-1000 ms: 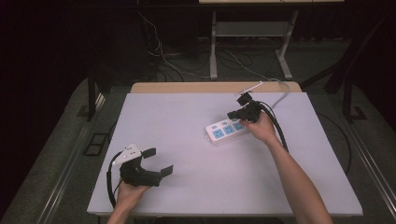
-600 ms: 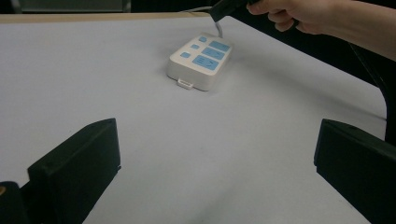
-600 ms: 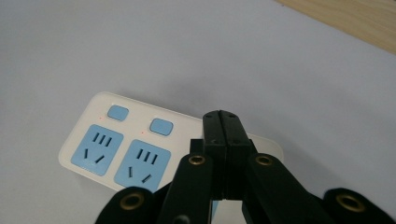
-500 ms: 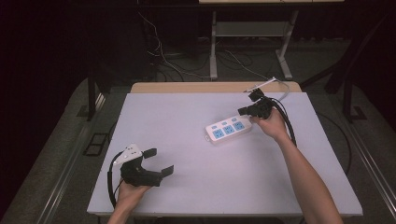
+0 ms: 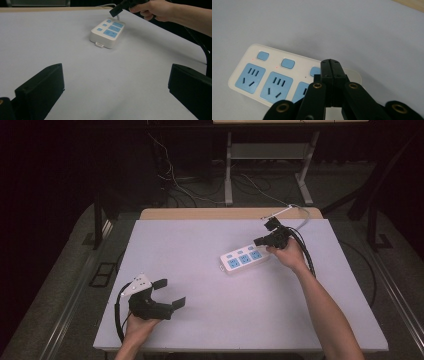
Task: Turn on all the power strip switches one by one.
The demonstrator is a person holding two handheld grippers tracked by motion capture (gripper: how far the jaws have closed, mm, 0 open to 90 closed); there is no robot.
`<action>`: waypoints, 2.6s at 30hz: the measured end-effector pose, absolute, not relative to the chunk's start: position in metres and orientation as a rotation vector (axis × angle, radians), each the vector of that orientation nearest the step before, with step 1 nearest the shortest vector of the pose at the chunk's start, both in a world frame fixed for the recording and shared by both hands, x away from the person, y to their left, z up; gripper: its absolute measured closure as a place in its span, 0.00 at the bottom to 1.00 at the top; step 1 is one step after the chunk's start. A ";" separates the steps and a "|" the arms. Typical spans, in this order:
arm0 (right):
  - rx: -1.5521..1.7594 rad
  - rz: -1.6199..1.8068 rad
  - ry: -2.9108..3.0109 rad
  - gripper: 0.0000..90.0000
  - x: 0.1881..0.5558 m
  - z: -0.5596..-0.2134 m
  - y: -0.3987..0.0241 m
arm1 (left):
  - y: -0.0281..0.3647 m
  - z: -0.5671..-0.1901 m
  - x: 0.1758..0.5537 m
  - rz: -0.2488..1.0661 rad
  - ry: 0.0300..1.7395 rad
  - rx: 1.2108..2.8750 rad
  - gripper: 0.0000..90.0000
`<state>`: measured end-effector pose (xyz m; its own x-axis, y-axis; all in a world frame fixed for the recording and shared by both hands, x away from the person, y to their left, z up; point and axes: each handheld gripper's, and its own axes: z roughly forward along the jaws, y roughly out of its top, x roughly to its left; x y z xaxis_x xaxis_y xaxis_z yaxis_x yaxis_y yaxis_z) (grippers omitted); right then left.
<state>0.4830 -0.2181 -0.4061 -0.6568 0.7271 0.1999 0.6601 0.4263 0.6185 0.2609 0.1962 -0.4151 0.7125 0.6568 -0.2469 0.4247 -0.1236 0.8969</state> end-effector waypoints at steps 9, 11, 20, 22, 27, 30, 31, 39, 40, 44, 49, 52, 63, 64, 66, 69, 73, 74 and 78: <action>1.252 1.068 2.582 1.00 0.484 -0.412 -0.212 | 0.196 -0.415 0.261 0.247 0.860 1.755 0.00; 1.253 1.071 2.583 1.00 0.485 -0.413 -0.211 | 0.196 -0.415 0.261 0.246 0.859 1.754 0.00; 1.254 1.075 2.591 1.00 0.485 -0.416 -0.207 | 0.196 -0.415 0.261 0.247 0.858 1.756 0.00; 1.257 1.077 2.589 1.00 0.485 -0.416 -0.207 | 0.196 -0.415 0.261 0.247 0.857 1.757 0.00; 1.256 1.069 2.587 1.00 0.484 -0.417 -0.206 | 0.195 -0.415 0.260 0.249 0.857 1.757 0.00; 1.256 1.060 2.585 1.00 0.484 -0.417 -0.205 | 0.195 -0.415 0.260 0.250 0.854 1.759 0.00; 1.256 1.060 2.584 1.00 0.484 -0.417 -0.205 | 0.195 -0.415 0.260 0.250 0.855 1.758 0.00; 1.225 1.044 2.587 1.00 0.484 -0.417 -0.204 | 0.195 -0.415 0.261 0.249 0.856 1.761 0.00; 1.228 1.046 2.588 1.00 0.484 -0.418 -0.204 | 0.195 -0.415 0.261 0.249 0.856 1.760 0.00; 1.235 1.055 2.589 1.00 0.484 -0.418 -0.205 | 0.195 -0.415 0.260 0.250 0.857 1.762 0.00; 1.235 1.057 2.590 1.00 0.484 -0.419 -0.205 | 0.195 -0.415 0.260 0.248 0.856 1.763 0.00; 1.234 1.057 2.587 1.00 0.484 -0.419 -0.205 | 0.195 -0.415 0.260 0.249 0.855 1.763 0.00; 1.218 1.044 2.587 1.00 0.484 -0.420 -0.203 | 0.195 -0.414 0.260 0.253 0.856 1.758 0.00; 1.214 1.038 2.586 1.00 0.484 -0.420 -0.202 | 0.196 -0.414 0.260 0.253 0.856 1.758 0.00; 1.210 1.035 2.587 1.00 0.483 -0.419 -0.200 | 0.196 -0.415 0.260 0.252 0.857 1.761 0.00; 1.190 1.025 2.597 1.00 0.483 -0.418 -0.197 | 0.195 -0.415 0.260 0.251 0.856 1.762 0.00; 1.207 1.022 2.590 1.00 0.482 -0.417 -0.196 | 0.194 -0.415 0.259 0.246 0.855 1.763 0.00; 1.209 1.023 2.595 1.00 0.482 -0.416 -0.196 | 0.194 -0.415 0.260 0.246 0.854 1.764 0.00; 1.202 1.064 2.591 1.00 0.479 -0.412 -0.198 | 0.195 -0.415 0.260 0.248 0.858 1.761 0.00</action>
<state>0.4787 -0.1982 -0.4125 -0.6853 0.7018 0.1947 0.6361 0.4466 0.6293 0.2599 0.1947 -0.4148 0.7151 0.6552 -0.2435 0.4245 -0.1302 0.8960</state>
